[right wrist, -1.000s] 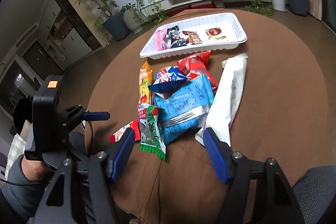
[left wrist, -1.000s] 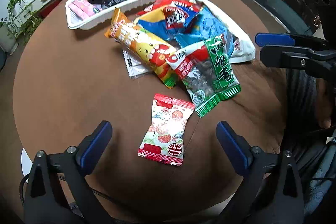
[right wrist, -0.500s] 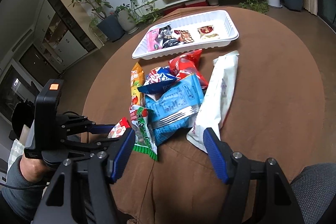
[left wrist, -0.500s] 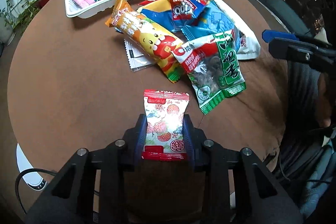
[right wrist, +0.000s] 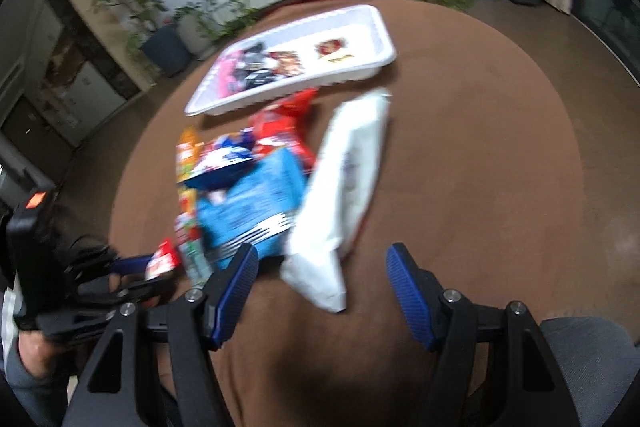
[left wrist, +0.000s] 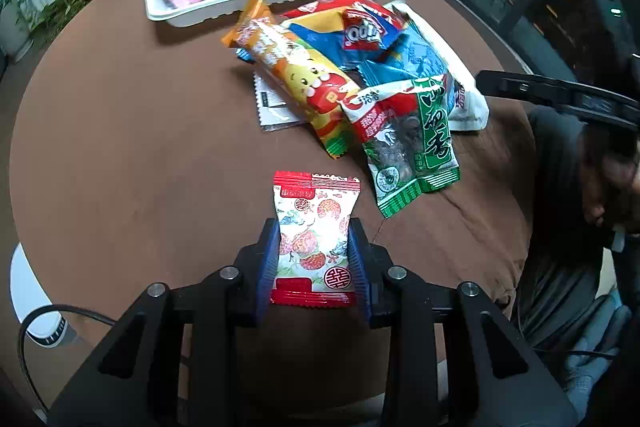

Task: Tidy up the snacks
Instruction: 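Move the left tool to the red-and-white candy packet and grasp it, then grasp the long white wrapped packet with the right tool, then carry the candy packet and white packet into the tray and open both tools, then move both tools back over the snack pile, then grasp the green-and-white packet with the right tool while the left tool grasps the orange bar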

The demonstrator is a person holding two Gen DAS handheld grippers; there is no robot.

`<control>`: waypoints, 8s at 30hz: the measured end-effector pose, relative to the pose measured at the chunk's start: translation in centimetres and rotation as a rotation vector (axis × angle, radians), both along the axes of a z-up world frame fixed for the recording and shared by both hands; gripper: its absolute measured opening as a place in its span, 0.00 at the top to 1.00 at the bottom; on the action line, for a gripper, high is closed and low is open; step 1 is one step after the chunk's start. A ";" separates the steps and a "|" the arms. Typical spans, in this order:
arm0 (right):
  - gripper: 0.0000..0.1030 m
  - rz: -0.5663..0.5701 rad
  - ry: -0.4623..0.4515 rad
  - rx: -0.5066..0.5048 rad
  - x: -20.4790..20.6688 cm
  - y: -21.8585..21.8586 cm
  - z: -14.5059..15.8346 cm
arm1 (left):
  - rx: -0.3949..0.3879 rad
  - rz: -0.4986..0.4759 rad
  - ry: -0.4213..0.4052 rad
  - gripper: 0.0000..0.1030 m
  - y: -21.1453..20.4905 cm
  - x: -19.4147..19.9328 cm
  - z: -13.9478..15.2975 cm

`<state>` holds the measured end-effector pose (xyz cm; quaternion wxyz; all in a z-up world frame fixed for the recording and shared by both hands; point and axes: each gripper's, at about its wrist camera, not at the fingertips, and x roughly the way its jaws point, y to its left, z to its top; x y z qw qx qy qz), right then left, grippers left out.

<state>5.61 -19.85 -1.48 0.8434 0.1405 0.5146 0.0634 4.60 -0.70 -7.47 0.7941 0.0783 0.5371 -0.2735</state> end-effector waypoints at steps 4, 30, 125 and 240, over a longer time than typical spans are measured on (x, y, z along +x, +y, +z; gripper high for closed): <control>0.34 0.010 0.026 -0.047 1.9 0.0 -0.8 | -0.020 0.031 0.000 0.70 0.7 -0.1 0.0; 0.61 0.044 0.141 -0.161 6.0 -1.2 -2.6 | -0.063 0.074 0.013 0.70 1.7 -0.2 0.0; 0.81 0.100 0.034 -0.018 28.7 1.7 -2.2 | -0.127 0.194 -0.079 0.69 -9.6 30.9 1.8; 0.88 0.357 -0.121 0.034 -4.9 6.7 1.5 | 0.039 0.368 -0.073 0.77 0.3 4.6 -2.1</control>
